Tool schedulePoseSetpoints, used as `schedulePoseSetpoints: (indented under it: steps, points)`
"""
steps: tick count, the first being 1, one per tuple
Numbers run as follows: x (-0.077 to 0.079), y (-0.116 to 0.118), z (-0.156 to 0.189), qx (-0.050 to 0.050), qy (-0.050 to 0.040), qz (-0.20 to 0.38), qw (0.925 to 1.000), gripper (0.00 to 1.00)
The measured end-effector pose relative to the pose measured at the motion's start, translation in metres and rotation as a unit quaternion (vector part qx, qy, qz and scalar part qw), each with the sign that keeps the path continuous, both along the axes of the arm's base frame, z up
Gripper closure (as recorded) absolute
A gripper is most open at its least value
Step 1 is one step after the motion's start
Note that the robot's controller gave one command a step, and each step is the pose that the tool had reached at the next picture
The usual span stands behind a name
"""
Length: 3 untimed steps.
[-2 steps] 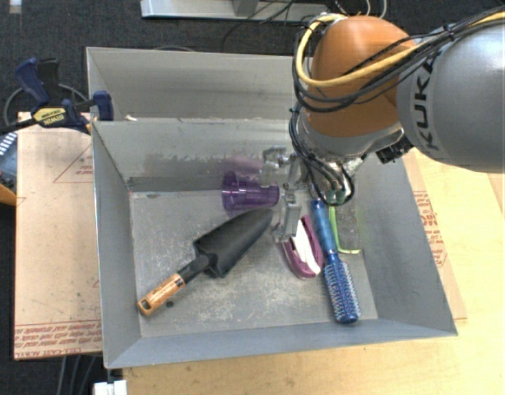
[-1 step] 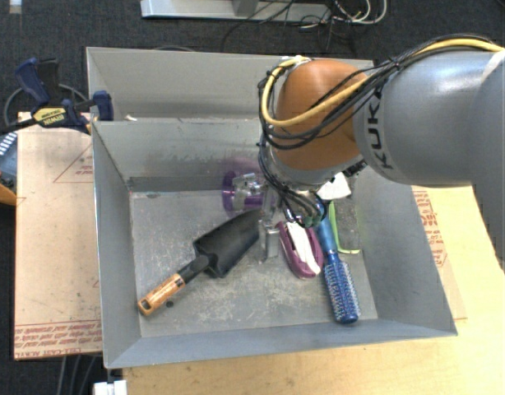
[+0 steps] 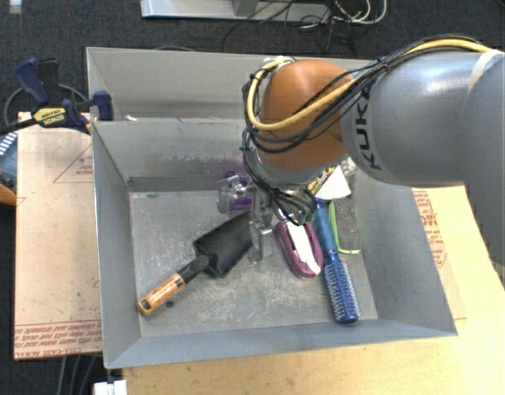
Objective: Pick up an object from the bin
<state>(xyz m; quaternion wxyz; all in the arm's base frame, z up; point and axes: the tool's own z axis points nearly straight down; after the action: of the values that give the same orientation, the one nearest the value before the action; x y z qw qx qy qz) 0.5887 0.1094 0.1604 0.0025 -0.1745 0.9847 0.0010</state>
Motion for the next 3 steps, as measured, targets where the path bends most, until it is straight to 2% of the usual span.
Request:
schedulePoseSetpoints:
  steps: [1,2,3]
  points:
    - [-0.004,0.009,-0.017,0.0,0.0001,0.234,0.9721,0.0]
    - [-0.012,0.008,-0.091,0.001,-0.0006,0.19,0.9817,0.0]
    - [0.018,-0.004,-0.09,0.0,-0.0032,0.453,0.8914,1.0]
